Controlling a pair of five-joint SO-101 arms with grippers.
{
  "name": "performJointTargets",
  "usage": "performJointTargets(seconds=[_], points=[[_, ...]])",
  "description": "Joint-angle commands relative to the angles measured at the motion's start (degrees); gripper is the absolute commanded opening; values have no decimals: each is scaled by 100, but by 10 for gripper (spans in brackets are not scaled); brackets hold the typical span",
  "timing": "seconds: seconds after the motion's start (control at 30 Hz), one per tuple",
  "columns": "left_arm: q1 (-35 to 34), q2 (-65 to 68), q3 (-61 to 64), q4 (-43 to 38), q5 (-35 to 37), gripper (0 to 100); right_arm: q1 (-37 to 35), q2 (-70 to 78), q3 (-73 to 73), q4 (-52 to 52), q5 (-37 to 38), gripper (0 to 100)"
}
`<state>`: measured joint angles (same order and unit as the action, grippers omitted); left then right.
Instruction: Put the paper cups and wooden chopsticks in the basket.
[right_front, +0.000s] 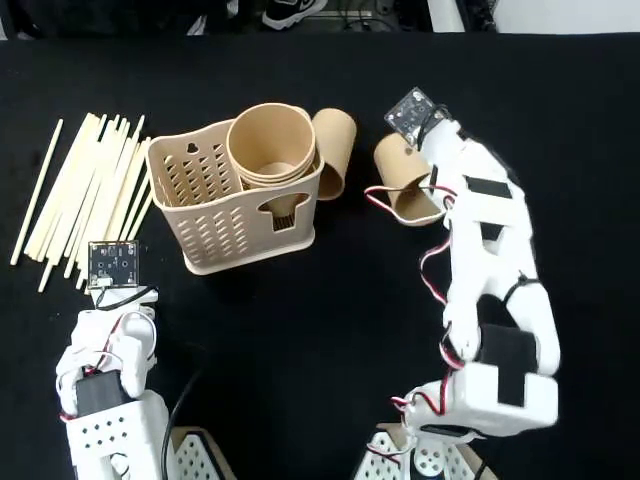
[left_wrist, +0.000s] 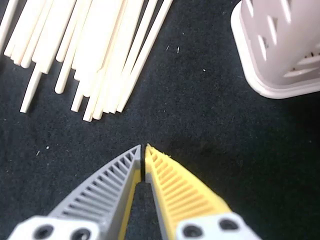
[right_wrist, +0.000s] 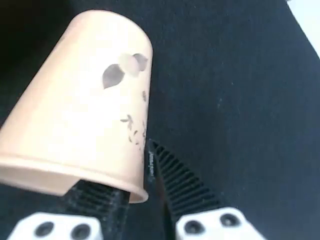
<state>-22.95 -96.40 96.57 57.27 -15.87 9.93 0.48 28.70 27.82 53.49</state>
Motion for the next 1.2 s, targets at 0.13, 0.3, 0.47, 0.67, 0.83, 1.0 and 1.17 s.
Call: performJointTargets(seconds=[0.13, 0.3, 0.47, 0.67, 0.83, 1.0, 1.17], points=[[40, -44, 66, -88, -35, 30, 202, -1270, -708, 1521, -97, 12], [40, -44, 66, -88, -35, 30, 246, -1771, -1640, 3112, -448, 12], [40, -44, 66, -88, -35, 30, 176, -1965, -3248, 4888, -985, 12], [40, -44, 66, -88, -35, 30, -369, -1807, -5798, 6620, -1837, 12], [40, -44, 66, -88, -35, 30, -1108, -1684, -6976, 7112, -2347, 12], [40, -44, 75, -88, -35, 30, -1741, -1675, -7363, 7191, -3015, 12], [40, -44, 75, -88, -35, 30, -2699, -1657, -7319, 7174, -3156, 12]])
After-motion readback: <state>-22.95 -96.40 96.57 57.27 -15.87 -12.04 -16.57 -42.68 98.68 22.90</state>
